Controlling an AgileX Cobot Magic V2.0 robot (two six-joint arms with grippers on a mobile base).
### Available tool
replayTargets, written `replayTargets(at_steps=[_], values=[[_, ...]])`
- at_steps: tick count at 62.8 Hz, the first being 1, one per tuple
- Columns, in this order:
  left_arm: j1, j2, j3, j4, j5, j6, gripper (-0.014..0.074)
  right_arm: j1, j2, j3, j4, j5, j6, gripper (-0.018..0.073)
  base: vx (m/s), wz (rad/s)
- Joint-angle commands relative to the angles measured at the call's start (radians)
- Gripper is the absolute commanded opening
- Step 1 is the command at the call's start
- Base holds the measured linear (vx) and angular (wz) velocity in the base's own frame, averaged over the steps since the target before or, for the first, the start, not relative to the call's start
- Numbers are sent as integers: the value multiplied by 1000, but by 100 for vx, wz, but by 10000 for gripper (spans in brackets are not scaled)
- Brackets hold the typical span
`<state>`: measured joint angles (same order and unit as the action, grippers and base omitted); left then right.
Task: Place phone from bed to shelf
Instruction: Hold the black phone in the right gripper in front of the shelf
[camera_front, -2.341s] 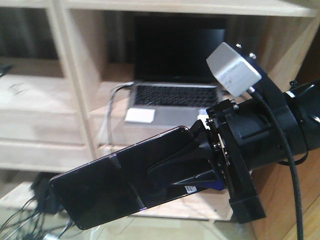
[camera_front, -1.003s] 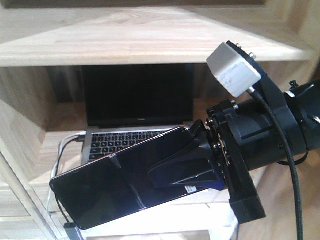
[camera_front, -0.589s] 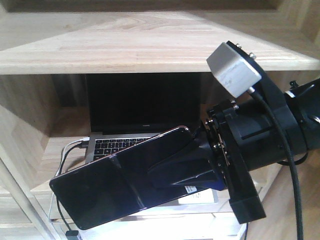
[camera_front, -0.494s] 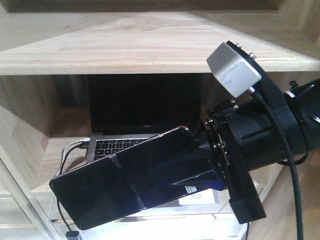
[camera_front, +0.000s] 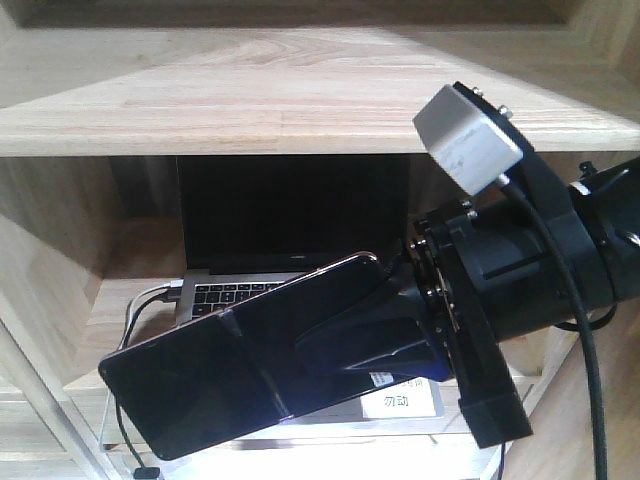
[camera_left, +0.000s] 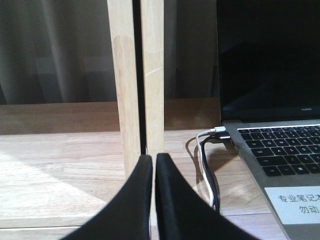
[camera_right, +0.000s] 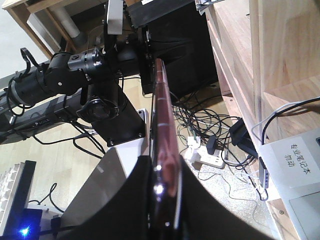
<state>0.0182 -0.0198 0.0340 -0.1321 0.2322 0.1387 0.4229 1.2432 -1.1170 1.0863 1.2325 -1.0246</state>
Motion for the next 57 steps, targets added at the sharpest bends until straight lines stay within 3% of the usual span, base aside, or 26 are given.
replayTargets(at_steps=[1,57], values=[[-3,-5,2,-6,-73,-4,1,-1,-25,-28,94,57,-11,-3,0,0],[-3,-5,2,-6,-73,-4,1,-1,-25,-28,108,57,-9,-4,0,0]])
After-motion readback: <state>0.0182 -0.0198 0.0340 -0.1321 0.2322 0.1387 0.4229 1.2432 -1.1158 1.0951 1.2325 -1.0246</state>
